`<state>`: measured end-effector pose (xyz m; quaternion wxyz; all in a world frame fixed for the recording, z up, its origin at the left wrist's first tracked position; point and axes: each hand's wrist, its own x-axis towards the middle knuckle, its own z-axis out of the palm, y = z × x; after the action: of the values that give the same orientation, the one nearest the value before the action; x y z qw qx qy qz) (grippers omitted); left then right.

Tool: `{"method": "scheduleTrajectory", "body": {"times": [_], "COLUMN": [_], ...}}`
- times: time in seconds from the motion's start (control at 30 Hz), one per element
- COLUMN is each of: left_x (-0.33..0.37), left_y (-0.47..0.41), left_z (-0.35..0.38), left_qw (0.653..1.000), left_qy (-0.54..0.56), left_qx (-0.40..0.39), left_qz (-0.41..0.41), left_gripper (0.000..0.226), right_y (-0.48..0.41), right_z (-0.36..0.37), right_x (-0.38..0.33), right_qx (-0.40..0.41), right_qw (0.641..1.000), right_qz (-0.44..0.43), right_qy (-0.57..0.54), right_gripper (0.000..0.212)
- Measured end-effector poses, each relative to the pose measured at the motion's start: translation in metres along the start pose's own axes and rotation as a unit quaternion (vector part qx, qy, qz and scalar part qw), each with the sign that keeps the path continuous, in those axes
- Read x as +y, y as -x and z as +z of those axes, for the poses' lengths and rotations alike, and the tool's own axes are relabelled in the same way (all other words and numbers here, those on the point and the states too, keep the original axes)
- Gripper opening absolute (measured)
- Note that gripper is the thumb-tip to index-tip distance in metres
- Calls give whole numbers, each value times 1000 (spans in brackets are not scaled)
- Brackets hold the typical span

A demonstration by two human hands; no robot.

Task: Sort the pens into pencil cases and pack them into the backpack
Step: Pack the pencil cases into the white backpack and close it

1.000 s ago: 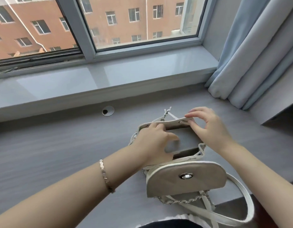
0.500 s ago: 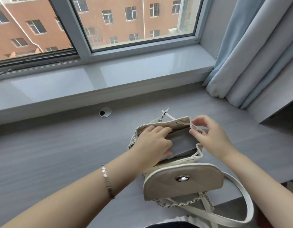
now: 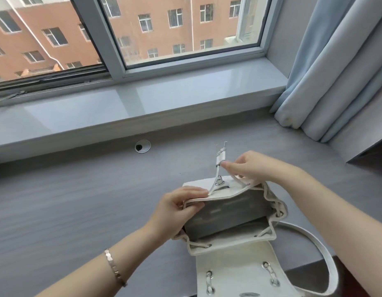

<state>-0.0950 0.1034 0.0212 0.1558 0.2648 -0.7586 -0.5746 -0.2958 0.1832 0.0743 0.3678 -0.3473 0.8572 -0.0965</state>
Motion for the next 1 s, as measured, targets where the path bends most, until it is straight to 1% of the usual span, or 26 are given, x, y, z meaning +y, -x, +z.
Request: {"method": "scheduleTrajectory", "body": {"times": [0.03, 0.07, 0.1, 0.13, 0.17, 0.2, 0.23, 0.3, 0.33, 0.37, 0.4, 0.43, 0.47, 0.5, 0.53, 0.57, 0.6, 0.63, 0.67, 0.73, 0.77, 0.83, 0.87, 0.9, 0.97, 1.0], "left_x": [-1, 0, 2, 2, 4, 9, 14, 25, 31, 35, 35, 31, 25, 16, 4, -9, -21, -36, -48, -61, -57, -30, -15, -2, 18, 27], "left_y": [3, 6, 8, 9, 9, 8, 7, 0, -4, -8, -11, -14, -16, -17, -18, -18, -16, -13, -10, -4, -6, -21, -34, -48, -75, -83], "left_z": [0, 1, 1, 1, 3, 5, 8, 9, 6, 1, -6, -13, -20, -26, -32, -38, -43, -48, -53, -60, -63, -61, -57, -52, -39, -31], "left_qw": [1000, 1000, 1000, 998, 995, 990, 983, 970, 967, 963, 958, 947, 932, 912, 893, 878, 869, 868, 874, 888, 894, 896, 882, 849, 757, 710], "left_qy": [0, -1, 2, 14, 39, 67, 95, 130, 131, 123, 96, 45, -18, -81, -138, -187, -232, -268, -289, -311, -311, -334, -368, -421, -512, -542], "left_qx": [3, 12, 29, 54, 85, 118, 152, 202, 219, 236, 249, 254, 253, 247, 232, 211, 179, 133, 70, -59, -113, -205, -244, -281, -351, -378], "left_qz": [5, 2, -6, -16, -26, -36, -44, -36, -9, 39, 110, 189, 259, 317, 360, 386, 398, 397, 385, 334, 303, 209, 164, 153, 207, 244], "left_gripper": [38, 38, 37, 36, 34, 31, 28, 21, 19, 17, 12, 9, 10, 12, 13, 13, 15, 18, 21, 22, 20, 18, 27, 47, 96, 115], "right_y": [-3, -5, -7, -7, -6, -5, -3, 3, 8, 13, 17, 21, 24, 25, 24, 22, 19, 15, 11, 8, 8, 12, 16, 17, 18, 19], "right_z": [5, 11, 19, 27, 33, 36, 36, 30, 25, 19, 14, 9, 6, 6, 7, 13, 24, 37, 53, 86, 99, 114, 117, 119, 120, 121], "right_x": [-8, -16, -23, -29, -33, -35, -39, -46, -52, -59, -66, -71, -76, -79, -81, -82, -79, -74, -67, -46, -35, -15, -10, -7, -4, -5], "right_qx": [-19, -32, -34, -32, -26, -11, 10, 48, 58, 65, 71, 76, 81, 85, 86, 84, 81, 77, 73, 57, 50, 70, 84, 101, 113, 117], "right_qw": [999, 998, 994, 984, 960, 925, 889, 834, 809, 783, 753, 722, 694, 670, 654, 649, 657, 676, 701, 742, 755, 784, 795, 797, 790, 789], "right_qz": [-27, -56, -77, -91, -98, -111, -134, -189, -222, -257, -292, -322, -348, -368, -384, -392, -396, -395, -390, -367, -358, -381, -406, -438, -486, -496], "right_qy": [2, -20, -68, -152, -259, -363, -438, -517, -542, -563, -586, -607, -626, -639, -646, -647, -637, -618, -593, -558, -547, -486, -442, -402, -358, -343], "right_gripper": [54, 45, 38, 35, 35, 34, 34, 33, 33, 34, 35, 36, 38, 39, 40, 42, 44, 45, 47, 52, 58, 63, 60, 56, 51, 52]}}
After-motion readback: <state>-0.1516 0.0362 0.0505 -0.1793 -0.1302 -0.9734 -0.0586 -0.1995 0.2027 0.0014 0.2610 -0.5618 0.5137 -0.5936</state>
